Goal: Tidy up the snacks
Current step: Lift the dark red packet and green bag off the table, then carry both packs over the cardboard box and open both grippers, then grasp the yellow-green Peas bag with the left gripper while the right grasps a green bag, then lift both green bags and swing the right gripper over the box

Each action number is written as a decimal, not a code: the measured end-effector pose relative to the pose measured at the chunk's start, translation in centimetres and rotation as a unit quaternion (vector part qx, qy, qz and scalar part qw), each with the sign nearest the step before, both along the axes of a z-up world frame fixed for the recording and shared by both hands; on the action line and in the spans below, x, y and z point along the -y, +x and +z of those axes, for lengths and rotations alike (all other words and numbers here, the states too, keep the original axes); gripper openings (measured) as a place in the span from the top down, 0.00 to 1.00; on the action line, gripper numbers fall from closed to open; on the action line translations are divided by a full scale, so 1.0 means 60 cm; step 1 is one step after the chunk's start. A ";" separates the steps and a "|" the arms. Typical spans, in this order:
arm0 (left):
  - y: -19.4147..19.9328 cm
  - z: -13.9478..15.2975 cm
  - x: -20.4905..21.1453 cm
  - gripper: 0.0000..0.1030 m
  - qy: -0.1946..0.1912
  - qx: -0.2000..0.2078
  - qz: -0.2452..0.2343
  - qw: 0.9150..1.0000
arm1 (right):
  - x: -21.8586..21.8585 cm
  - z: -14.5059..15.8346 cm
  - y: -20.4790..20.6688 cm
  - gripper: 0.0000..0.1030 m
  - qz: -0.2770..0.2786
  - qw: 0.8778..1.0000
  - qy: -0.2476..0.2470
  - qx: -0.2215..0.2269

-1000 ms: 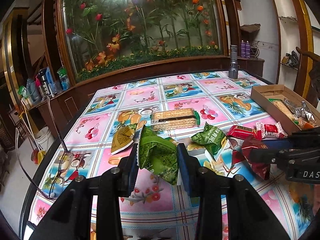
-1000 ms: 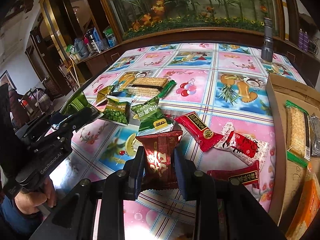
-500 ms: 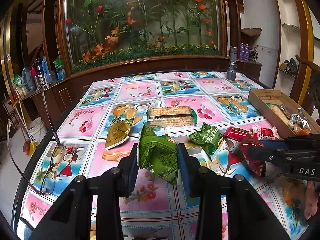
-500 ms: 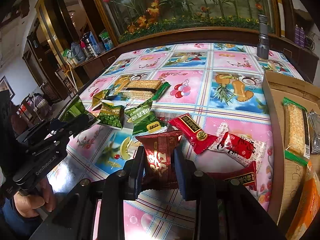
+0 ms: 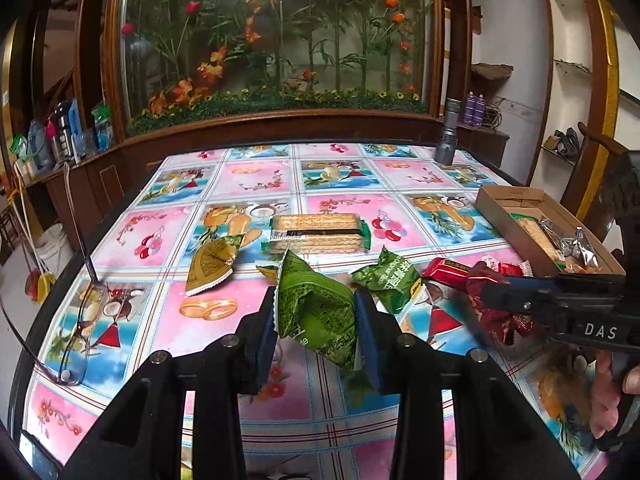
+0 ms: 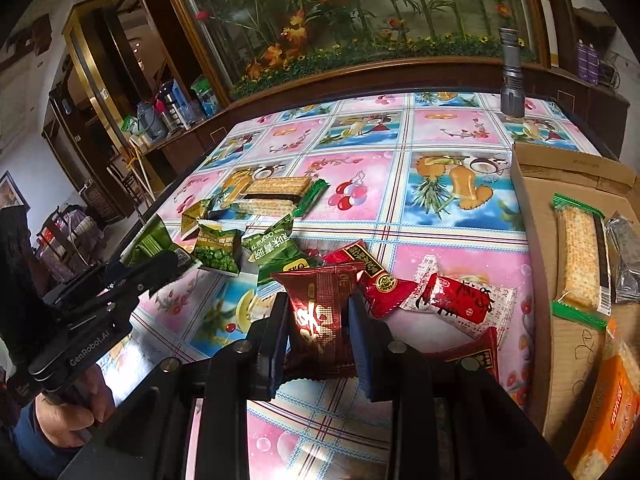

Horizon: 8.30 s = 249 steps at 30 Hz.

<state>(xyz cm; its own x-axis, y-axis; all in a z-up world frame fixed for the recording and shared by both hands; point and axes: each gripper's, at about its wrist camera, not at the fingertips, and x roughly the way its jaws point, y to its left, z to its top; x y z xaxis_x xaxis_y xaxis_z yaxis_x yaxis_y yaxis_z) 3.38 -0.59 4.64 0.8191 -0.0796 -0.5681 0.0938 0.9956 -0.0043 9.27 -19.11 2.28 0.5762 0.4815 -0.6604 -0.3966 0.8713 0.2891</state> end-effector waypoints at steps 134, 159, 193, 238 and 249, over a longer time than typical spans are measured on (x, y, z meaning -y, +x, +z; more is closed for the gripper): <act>0.039 0.023 0.423 0.39 -0.141 -0.120 -0.233 0.955 | 0.392 0.068 0.026 0.60 -0.312 0.945 0.099 0.003; 0.049 0.024 0.029 0.35 -0.151 -0.121 -0.014 0.981 | 0.235 0.092 0.005 0.54 -0.142 0.983 0.085 0.078; 0.118 -0.019 -0.078 0.67 -0.166 -0.116 0.022 0.979 | 0.048 0.071 -0.014 0.54 0.019 0.998 0.030 0.060; 0.110 -0.002 -0.059 0.67 -0.168 -0.089 -0.006 0.982 | -0.077 0.030 0.029 0.68 -0.012 0.999 0.007 0.048; 0.104 0.004 -0.047 0.67 -0.158 -0.081 -0.012 0.984 | -0.069 0.031 0.034 0.68 -0.017 0.999 0.016 0.044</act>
<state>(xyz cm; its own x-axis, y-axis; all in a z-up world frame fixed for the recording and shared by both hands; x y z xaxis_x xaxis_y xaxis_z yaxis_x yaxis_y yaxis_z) 9.63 2.21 4.89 0.7158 -0.2920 -0.6343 0.0900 0.9393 -0.3310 11.29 -14.97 4.15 0.6485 0.4801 -0.5908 -0.3916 0.8759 0.2819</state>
